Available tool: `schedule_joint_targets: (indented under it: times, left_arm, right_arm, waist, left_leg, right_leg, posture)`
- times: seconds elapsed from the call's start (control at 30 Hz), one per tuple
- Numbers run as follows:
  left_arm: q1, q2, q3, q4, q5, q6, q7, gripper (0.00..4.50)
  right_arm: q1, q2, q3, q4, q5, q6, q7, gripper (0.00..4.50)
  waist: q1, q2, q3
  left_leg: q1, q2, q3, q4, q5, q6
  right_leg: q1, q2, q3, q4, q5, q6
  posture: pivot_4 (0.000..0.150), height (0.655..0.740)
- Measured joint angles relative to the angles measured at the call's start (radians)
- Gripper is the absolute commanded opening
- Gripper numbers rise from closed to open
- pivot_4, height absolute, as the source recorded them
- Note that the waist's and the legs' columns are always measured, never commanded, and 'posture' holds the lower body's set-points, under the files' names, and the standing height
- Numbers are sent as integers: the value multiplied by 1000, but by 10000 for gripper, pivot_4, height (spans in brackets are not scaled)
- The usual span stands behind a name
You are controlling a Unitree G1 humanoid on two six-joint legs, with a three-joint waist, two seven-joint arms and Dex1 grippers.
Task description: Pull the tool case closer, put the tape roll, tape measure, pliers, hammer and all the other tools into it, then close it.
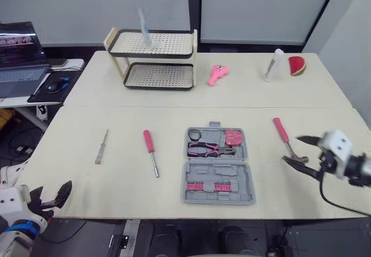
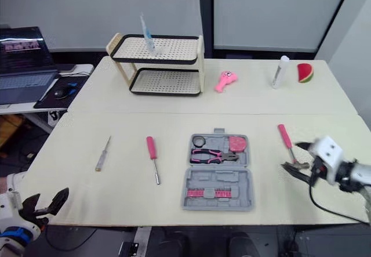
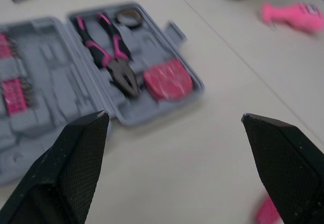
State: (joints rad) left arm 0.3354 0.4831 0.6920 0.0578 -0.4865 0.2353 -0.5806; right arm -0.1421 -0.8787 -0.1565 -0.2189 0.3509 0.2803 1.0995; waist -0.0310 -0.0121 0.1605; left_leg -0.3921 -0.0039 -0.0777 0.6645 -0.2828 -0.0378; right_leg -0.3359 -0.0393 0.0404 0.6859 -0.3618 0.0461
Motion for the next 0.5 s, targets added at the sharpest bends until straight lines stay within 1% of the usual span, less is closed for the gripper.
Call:
schedule_joint_targets:
  times: [0.17, 0.27, 0.37, 0.4, 0.43, 0.47, 0.5]
  left_arm:
    - [52, 3, -15, -65, -5, 29, -19, 45000]
    - [60, 19, -28, -89, -8, 63, -24, 45000]
    - [42, 35, -29, -91, -13, 78, -24, 45000]
    - [30, 40, -30, -90, -17, 87, -22, 41998]
    - [20, 40, -30, -90, -17, 88, -21, 41056]
    - [3, 41, -31, -88, -17, 90, -20, 39190]
    - [-18, 43, -38, -85, -17, 95, -18, 36279]
  right_arm:
    - [-194, 6, 138, -62, 72, 136, 59, 44606]
    - [-256, 36, 206, -66, 80, 170, 75, 44606]
    - [-285, 54, 241, -68, 84, 183, 83, 44606]
    - [-291, 58, 255, -67, 84, 186, 89, 45000]
    - [-293, 62, 260, -66, 84, 186, 93, 45000]
    - [-298, 69, 266, -66, 84, 186, 97, 45000]
    - [-302, 76, 271, -67, 84, 186, 98, 45000]
  waist:
    - [7, -2, 0]
    - [13, -2, -1]
    - [14, -2, -1]
    - [14, -2, -1]
    - [14, -2, -1]
    - [14, -2, -1]
    - [14, -2, -1]
  left_leg:
    - [-3, -2, -1, 0, 0, 0]
    - [-3, -3, -1, 0, 0, 0]
    - [-3, -3, -2, 0, 0, 0]
    - [-3, -3, -1, 0, 0, 0]
    - [-3, -3, -2, 0, 0, 0]
    - [-3, -3, -2, 0, 0, 0]
    - [-3, -3, -2, 0, 0, 0]
  right_leg:
    - [0, -3, -1, -5, 0, 0]
    - [0, -4, -2, -4, 0, 0]
    - [-1, -4, -3, -4, 0, 0]
    - [-1, -4, -3, -4, 0, 0]
    - [-1, -4, -3, -4, 0, 0]
    - [-1, -4, -3, -4, 0, 0]
    - [-1, -4, -3, -4, 0, 0]
  posture:
    - [1500, 7290]
    - [1500, 7290]
    - [1500, 7290]
    - [1500, 7290]
    - [1500, 7290]
    - [1500, 7290]
    - [1500, 7290]
